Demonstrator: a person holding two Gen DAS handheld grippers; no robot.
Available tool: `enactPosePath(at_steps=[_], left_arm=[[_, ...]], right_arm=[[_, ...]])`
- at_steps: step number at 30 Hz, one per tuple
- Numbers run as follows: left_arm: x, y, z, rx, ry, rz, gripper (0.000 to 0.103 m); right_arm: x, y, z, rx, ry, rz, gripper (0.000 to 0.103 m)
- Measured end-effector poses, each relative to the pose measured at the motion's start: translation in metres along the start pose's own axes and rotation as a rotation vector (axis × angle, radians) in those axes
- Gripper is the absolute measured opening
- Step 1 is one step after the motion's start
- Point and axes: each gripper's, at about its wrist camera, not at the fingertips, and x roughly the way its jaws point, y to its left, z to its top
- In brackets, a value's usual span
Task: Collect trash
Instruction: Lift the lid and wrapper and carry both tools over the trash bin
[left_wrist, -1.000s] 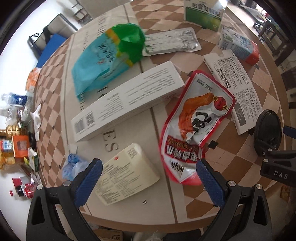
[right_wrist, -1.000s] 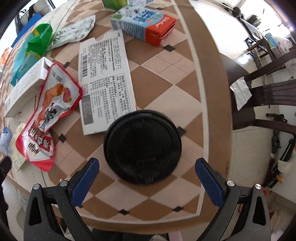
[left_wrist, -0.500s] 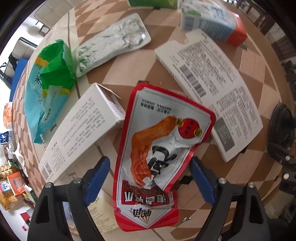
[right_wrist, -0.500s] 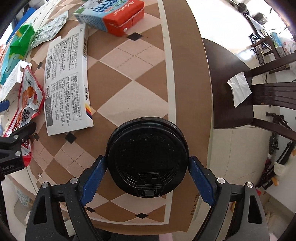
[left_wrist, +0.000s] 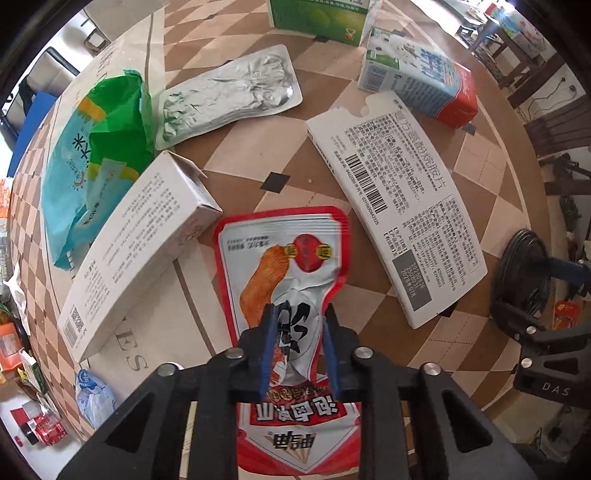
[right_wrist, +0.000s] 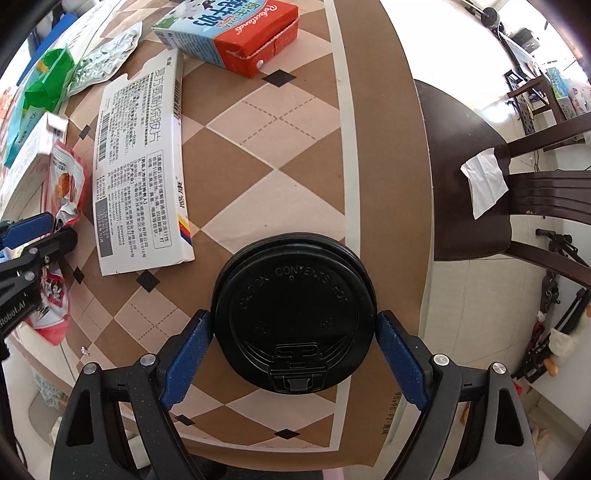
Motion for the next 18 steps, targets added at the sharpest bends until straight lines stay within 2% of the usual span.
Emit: enactPosePath(at_steps=[11,13,18], left_arm=[[-0.027,0.014,-0.031,-0.116,-0.017,-0.031,0.016],[-0.039,0.018,-0.047,-0.128,-0.027,-0.038,0.016],[-0.062,0.002,-0.069,-0.150,-0.054,-0.014,0.015]], right_arm=[[-0.026,0.028,-0.005,-0.026,-0.041,0.029,0.090],[-0.031,0.029,-0.004,-0.030,-0.053,0.033,0.090],[-0.049,0.034,-0.007,-0.048,-0.121,0.001,0.090]])
